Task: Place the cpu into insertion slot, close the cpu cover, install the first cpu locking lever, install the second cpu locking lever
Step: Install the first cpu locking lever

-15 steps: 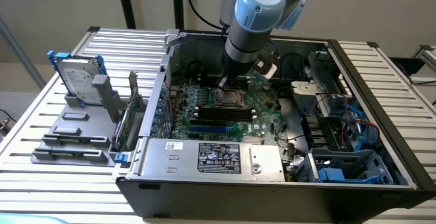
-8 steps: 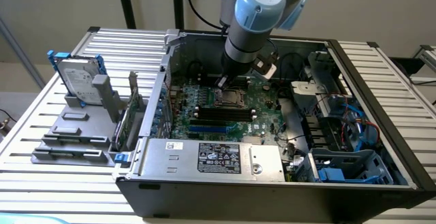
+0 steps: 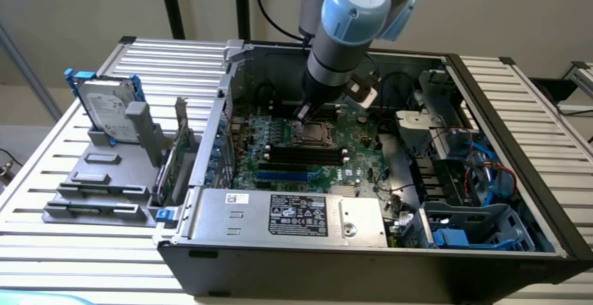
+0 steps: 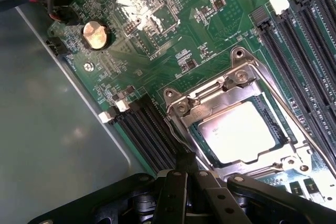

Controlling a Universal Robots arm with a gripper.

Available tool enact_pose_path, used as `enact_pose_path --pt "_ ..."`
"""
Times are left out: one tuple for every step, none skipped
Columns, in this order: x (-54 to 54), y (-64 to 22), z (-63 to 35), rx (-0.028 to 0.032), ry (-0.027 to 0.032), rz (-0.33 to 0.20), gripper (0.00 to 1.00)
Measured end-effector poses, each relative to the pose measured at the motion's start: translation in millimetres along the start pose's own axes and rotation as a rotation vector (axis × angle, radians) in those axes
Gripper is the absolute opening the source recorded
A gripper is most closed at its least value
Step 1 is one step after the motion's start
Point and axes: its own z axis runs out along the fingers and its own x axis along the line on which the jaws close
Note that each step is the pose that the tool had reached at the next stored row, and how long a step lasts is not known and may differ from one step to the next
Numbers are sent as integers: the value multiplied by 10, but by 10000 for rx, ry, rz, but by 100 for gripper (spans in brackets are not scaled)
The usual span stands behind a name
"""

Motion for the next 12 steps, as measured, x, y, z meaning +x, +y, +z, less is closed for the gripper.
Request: enact_pose_path --pt "2 4 3 0 -1 0 11" --pt "3 8 5 -1 -1 1 11" --pt "4 11 7 -1 -2 1 11" --pt "5 14 8 -1 -3 0 11" --pt "6 17 9 -1 -4 1 11" --pt "7 17 9 -1 -4 1 11" --pt "7 18 9 -2 -3 2 11" --pt "7 18 10 0 1 2 11" --pt "8 18 10 2 4 0 11" --pt "8 18 8 4 5 0 11" --pt "9 17 4 6 5 1 11" --pt "10 15 0 10 9 1 11"
